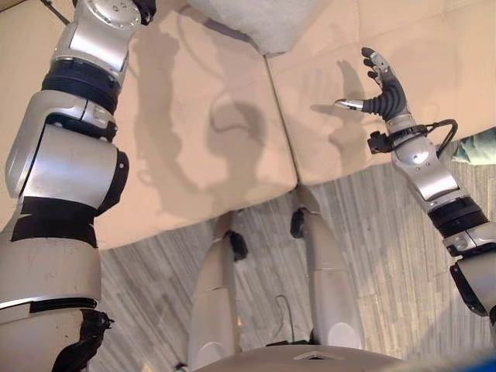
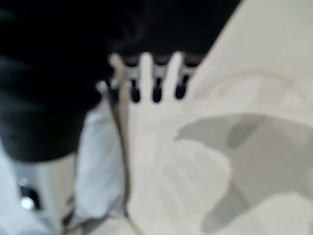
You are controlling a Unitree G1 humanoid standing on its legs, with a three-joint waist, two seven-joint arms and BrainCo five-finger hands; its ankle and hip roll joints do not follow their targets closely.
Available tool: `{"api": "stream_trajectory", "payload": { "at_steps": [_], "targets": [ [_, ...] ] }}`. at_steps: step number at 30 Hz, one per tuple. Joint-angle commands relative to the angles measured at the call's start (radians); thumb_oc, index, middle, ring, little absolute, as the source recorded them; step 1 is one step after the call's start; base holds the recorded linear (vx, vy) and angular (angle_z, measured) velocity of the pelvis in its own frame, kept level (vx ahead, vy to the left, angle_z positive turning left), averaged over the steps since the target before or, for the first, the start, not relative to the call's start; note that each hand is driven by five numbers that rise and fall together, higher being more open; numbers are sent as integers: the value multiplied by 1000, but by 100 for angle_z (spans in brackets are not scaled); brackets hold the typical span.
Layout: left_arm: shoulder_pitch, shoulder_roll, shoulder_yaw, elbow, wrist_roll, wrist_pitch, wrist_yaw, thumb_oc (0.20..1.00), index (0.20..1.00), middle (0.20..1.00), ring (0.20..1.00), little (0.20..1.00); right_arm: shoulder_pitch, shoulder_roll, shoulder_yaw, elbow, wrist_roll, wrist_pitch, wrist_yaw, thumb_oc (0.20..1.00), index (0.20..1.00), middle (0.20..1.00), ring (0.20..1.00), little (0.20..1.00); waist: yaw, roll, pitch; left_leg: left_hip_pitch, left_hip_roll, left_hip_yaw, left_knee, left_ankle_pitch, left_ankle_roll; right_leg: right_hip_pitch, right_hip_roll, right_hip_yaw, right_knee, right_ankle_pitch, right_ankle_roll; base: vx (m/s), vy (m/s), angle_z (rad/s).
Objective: Pick up all the scattered cushions and arrange them neatly on the sofa.
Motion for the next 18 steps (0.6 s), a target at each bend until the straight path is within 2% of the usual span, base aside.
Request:
{"api": "stream_trajectory", "payload": {
  "at_steps": [1, 7, 14, 15, 16, 17, 18],
  "targets": [
    [161, -72, 36, 43, -88, -4, -7, 200, 200, 200, 200, 200, 69, 60, -53, 41, -26, -36, -28, 1000, 1000, 1000, 1000, 1000, 12, -25, -107, -31, 80, -84, 58, -84, -116, 141, -93, 16, -188, 61, 225, 0, 0, 0],
    [327, -147, 125, 20, -132, -10, -10, 200, 200, 200, 200, 200, 75, 78, -75, 39, -33, -35, -51, 1000, 1000, 1000, 1000, 1000, 27, -28, -97, -15, 80, -88, 49, -78, -121, 151, -88, 13, -182, 52, 216, -2, -3, 1],
    [455, -253, 170, 14, -138, -8, -13, 200, 200, 200, 200, 200, 71, 98, -90, 44, -37, -37, -68, 1000, 1000, 1000, 1000, 1000, 36, -40, -84, -15, 86, -96, 52, -75, -128, 152, -80, 6, -180, 47, 206, -2, -9, 1],
    [470, -273, 171, 12, -143, -6, -14, 536, 536, 536, 536, 536, 66, 102, -88, 43, -40, -35, -70, 1000, 1000, 1000, 1000, 1000, 36, -44, -82, -15, 90, -98, 53, -74, -129, 151, -78, 5, -179, 46, 204, 0, 0, 0],
    [470, -274, 171, 11, -143, -6, -13, 592, 592, 592, 592, 592, 66, 101, -87, 43, -40, -35, -71, 1000, 1000, 1000, 1000, 1000, 36, -44, -82, -15, 90, -98, 53, -74, -129, 151, -78, 5, -179, 45, 203, -1, -31, -1],
    [473, -282, 171, 9, -151, -7, -14, 944, 944, 944, 944, 944, 64, 103, -86, 44, -40, -36, -71, 1000, 1000, 1000, 1000, 1000, 36, -45, -82, -15, 91, -99, 51, -73, -129, 152, -77, 4, -180, 45, 202, 0, 0, 0],
    [472, -289, 169, 6, -156, -9, -16, 1000, 1000, 1000, 1000, 1000, 60, 103, -85, 46, -40, -35, -73, 1000, 1000, 1000, 1000, 1000, 36, -46, -81, -15, 91, -101, 50, -72, -130, 151, -76, 4, -180, 45, 202, -7, -36, -1]
  ]
}}
